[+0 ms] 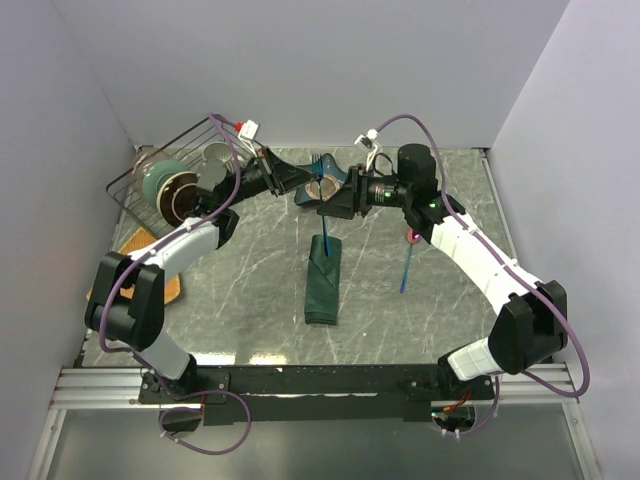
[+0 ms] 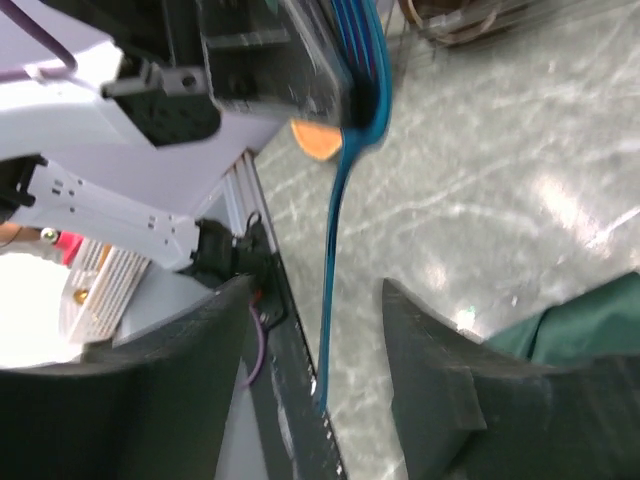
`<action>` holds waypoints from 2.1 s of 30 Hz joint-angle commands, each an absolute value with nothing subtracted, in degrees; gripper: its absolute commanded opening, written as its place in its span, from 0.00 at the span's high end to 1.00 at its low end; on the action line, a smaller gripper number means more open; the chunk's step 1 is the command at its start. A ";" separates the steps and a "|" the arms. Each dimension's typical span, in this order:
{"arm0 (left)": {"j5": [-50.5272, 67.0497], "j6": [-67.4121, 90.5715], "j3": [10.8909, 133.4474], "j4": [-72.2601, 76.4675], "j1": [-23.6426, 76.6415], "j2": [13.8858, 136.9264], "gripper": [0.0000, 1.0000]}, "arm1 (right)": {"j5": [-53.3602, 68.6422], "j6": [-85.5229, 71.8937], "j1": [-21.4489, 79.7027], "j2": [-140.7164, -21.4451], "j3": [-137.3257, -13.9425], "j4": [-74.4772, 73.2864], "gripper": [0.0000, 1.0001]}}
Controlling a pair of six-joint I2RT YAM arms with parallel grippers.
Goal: Fold the napkin into a case and place the utensils inside
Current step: Pass from the left arm to the right, then pass from the right arm to the left
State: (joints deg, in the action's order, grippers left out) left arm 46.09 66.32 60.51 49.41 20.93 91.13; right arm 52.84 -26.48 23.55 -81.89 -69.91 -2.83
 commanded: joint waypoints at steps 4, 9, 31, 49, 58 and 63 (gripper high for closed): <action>44.82 69.43 61.08 54.23 21.36 90.70 0.99 | 51.07 -29.79 25.31 -82.44 -70.57 4.22 0.69; 45.09 69.43 60.21 54.14 21.45 89.74 0.99 | 51.42 -31.64 25.49 -83.76 -71.19 6.06 0.86; 15.82 36.12 78.92 -12.65 28.47 82.00 0.53 | 33.22 -30.24 27.51 -81.04 -68.03 -0.97 1.00; 16.08 36.83 80.07 -14.06 33.92 85.16 0.67 | 34.01 -29.36 29.00 -77.52 -63.55 -0.26 1.00; 16.79 37.88 80.86 -13.97 34.01 86.66 0.99 | 33.84 -28.92 29.27 -76.90 -62.84 -0.53 1.00; 13.89 37.44 82.88 -17.56 34.01 88.76 0.99 | 33.84 -28.04 28.92 -77.08 -63.63 -2.19 0.71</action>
State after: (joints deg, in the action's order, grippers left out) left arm 16.91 37.74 78.94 -15.64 34.11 86.72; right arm 33.30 -29.63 28.64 -79.61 -62.57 -2.66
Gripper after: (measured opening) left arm 0.028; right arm 0.091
